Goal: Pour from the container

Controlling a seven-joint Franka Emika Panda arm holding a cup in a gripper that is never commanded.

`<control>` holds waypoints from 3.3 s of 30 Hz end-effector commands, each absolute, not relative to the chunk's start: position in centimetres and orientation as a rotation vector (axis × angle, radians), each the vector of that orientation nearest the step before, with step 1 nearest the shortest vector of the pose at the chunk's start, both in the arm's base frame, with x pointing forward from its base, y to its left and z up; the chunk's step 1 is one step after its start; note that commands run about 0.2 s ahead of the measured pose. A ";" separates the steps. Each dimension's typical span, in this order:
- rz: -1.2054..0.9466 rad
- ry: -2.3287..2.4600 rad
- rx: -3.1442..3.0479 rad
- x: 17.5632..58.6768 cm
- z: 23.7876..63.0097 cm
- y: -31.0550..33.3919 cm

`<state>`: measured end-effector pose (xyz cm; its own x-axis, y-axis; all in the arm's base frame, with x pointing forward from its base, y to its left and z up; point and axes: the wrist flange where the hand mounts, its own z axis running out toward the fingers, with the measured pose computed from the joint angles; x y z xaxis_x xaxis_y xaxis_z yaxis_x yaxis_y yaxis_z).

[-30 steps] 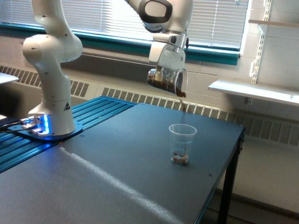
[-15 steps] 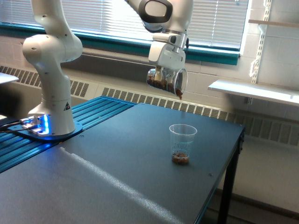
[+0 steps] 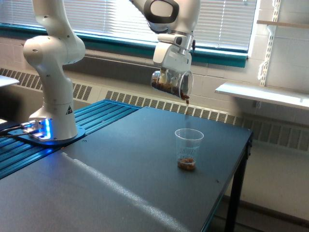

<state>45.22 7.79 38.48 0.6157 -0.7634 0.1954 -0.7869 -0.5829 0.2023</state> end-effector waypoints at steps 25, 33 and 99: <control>0.102 -1.293 2.508 45.6 38.6 8.5; 0.096 -1.287 2.500 45.9 38.7 8.7; 0.032 -1.253 2.399 47.2 39.5 9.0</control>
